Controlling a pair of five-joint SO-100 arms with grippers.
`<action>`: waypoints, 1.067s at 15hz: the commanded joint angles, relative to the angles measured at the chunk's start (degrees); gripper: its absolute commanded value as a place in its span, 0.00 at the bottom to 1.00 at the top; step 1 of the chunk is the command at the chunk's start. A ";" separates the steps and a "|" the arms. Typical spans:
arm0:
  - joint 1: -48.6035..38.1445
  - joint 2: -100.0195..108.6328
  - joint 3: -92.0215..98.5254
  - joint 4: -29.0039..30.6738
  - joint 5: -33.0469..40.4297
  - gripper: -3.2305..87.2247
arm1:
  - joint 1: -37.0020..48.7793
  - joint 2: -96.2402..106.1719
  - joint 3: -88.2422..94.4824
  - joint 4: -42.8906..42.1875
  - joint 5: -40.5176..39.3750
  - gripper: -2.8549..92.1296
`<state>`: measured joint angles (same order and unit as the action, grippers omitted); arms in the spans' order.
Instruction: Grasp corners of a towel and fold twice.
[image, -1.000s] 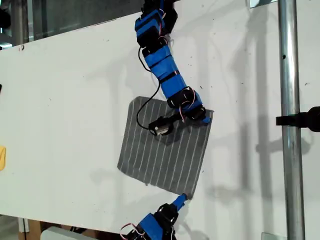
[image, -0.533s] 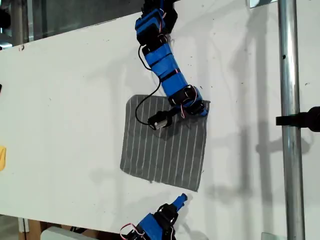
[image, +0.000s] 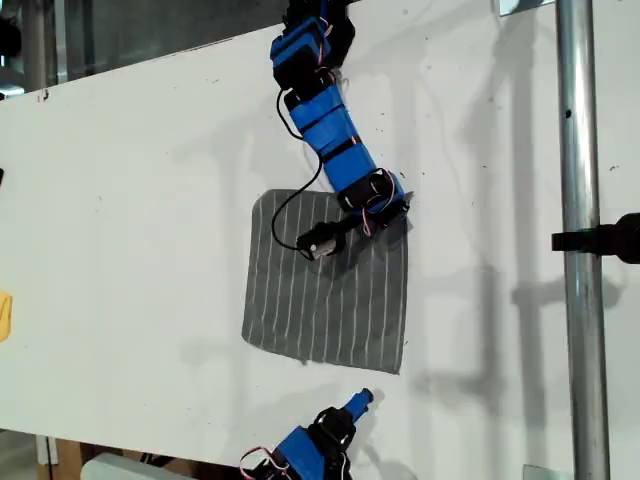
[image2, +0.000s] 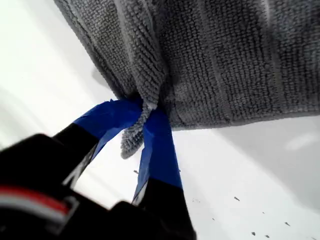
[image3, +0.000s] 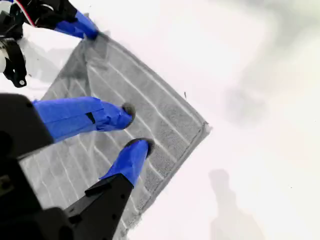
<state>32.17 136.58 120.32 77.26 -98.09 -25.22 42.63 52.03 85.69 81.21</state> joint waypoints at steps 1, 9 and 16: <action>-5.89 -5.45 -6.77 2.29 2.46 0.05 | -0.79 1.58 1.67 -0.97 -0.70 0.03; -6.33 -41.84 -19.69 -3.08 13.45 0.30 | -0.09 3.52 1.85 -1.32 -1.58 0.03; -4.83 -47.02 -6.33 -16.79 8.88 0.29 | -0.09 5.01 1.85 -2.20 -1.32 0.03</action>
<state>27.16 88.95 112.41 64.60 -88.15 -25.22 45.09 53.96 83.67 80.16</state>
